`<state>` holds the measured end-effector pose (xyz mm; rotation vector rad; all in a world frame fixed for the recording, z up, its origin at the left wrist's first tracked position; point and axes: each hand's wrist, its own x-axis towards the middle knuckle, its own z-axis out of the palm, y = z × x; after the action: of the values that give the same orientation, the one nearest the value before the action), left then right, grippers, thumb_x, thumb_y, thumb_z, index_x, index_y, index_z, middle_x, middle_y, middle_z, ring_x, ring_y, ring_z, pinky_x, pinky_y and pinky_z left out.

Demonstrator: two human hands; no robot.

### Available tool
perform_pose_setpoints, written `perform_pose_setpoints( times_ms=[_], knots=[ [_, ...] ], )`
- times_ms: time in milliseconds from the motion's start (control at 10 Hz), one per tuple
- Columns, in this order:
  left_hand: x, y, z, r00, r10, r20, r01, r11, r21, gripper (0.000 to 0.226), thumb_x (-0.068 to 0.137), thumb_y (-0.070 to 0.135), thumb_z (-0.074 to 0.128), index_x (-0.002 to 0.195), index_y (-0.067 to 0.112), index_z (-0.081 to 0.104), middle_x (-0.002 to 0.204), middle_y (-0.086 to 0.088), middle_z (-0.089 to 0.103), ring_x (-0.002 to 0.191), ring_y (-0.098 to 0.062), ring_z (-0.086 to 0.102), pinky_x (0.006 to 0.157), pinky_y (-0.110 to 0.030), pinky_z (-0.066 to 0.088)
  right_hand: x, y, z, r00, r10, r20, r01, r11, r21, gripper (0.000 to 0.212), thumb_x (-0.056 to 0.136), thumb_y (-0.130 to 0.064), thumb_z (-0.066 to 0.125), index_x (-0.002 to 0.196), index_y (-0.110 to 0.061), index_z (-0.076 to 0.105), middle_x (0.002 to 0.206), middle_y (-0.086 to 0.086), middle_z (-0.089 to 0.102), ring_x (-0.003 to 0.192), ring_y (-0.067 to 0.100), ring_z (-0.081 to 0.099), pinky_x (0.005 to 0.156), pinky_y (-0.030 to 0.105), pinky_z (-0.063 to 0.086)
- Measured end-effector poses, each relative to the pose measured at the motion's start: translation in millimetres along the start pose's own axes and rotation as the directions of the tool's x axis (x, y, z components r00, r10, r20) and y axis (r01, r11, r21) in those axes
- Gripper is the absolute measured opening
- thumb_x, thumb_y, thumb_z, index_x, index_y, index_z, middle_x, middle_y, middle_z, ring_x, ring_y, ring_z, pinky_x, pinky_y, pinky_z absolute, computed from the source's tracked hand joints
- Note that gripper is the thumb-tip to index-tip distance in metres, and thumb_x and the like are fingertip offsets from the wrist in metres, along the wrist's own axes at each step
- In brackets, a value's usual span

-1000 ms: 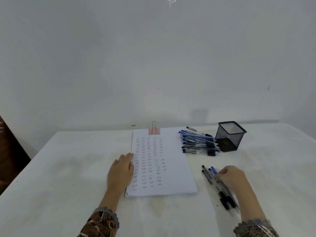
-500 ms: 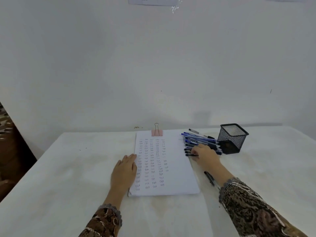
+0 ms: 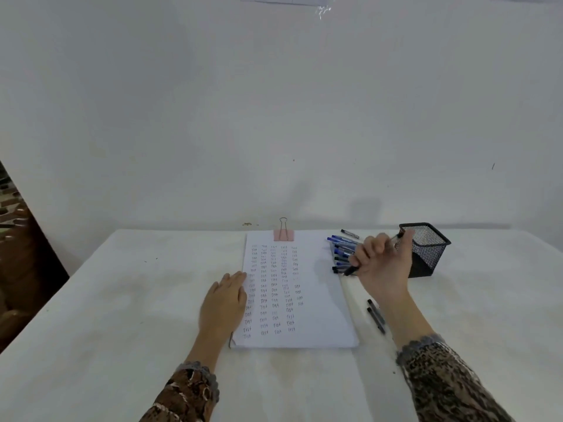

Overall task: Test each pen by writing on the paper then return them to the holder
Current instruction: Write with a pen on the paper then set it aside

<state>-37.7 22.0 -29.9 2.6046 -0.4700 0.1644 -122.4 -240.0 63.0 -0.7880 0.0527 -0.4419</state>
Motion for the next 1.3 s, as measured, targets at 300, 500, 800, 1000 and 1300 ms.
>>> perform_pose_setpoints(
  times_ms=[300,500,800,1000,1300],
  knots=[
    [0.5,-2.4,1.6,1.000,0.005,0.002,-0.005,1.000,-0.005,0.044,0.099,0.021,0.026,0.143,0.020,0.032,0.150,0.006,0.031,0.141,-0.013,0.022,0.115,-0.028,0.014,-23.4,66.2,-6.1,0.965,0.132,-0.229,0.016,0.835,0.550,0.041,0.057,-0.058,0.065,0.061,-0.018,0.056,0.045,-0.007,0.026,0.035,0.010,0.021,0.036,0.021,0.019],
    [2.3,-4.2,2.8,1.000,0.016,0.018,-0.016,1.000,-0.005,0.045,0.099,0.020,0.026,0.143,0.020,0.031,0.150,0.007,0.030,0.142,-0.012,0.020,0.117,-0.029,0.013,-24.7,83.4,-12.5,0.948,0.201,-0.248,-0.023,0.818,0.575,0.056,0.079,-0.069,0.042,0.062,-0.017,0.053,0.047,-0.006,0.029,0.035,0.009,0.023,0.037,0.020,0.019],
    [2.1,-4.0,2.2,1.000,0.019,0.021,-0.019,1.000,0.010,0.045,0.099,0.021,0.024,0.144,0.021,0.029,0.151,0.007,0.029,0.142,-0.012,0.018,0.116,-0.028,0.011,-27.1,84.0,-15.0,0.949,0.174,-0.263,-0.010,0.851,0.525,0.022,0.058,-0.037,0.055,0.050,-0.018,0.047,0.041,-0.005,0.024,0.040,0.012,0.011,0.036,0.021,0.017],
    [1.5,-3.9,1.7,0.999,0.021,0.026,-0.021,1.000,0.015,0.044,0.099,0.020,0.024,0.143,0.021,0.029,0.151,0.006,0.029,0.142,-0.012,0.018,0.117,-0.028,0.012,-24.8,85.6,-16.5,0.950,0.171,-0.261,0.000,0.836,0.549,0.031,0.064,-0.048,0.054,0.059,-0.017,0.057,0.045,-0.005,0.026,0.037,0.011,0.020,0.037,0.022,0.021],
    [0.5,-3.4,1.1,1.000,0.021,0.014,-0.021,1.000,0.014,0.044,0.099,0.020,0.026,0.143,0.021,0.031,0.150,0.006,0.030,0.142,-0.013,0.019,0.116,-0.029,0.013,-26.7,84.6,-14.7,0.941,0.151,-0.304,0.015,0.876,0.481,0.027,0.066,-0.039,0.047,0.052,-0.018,0.057,0.039,-0.006,0.024,0.034,0.010,0.016,0.036,0.021,0.014]
  ],
)
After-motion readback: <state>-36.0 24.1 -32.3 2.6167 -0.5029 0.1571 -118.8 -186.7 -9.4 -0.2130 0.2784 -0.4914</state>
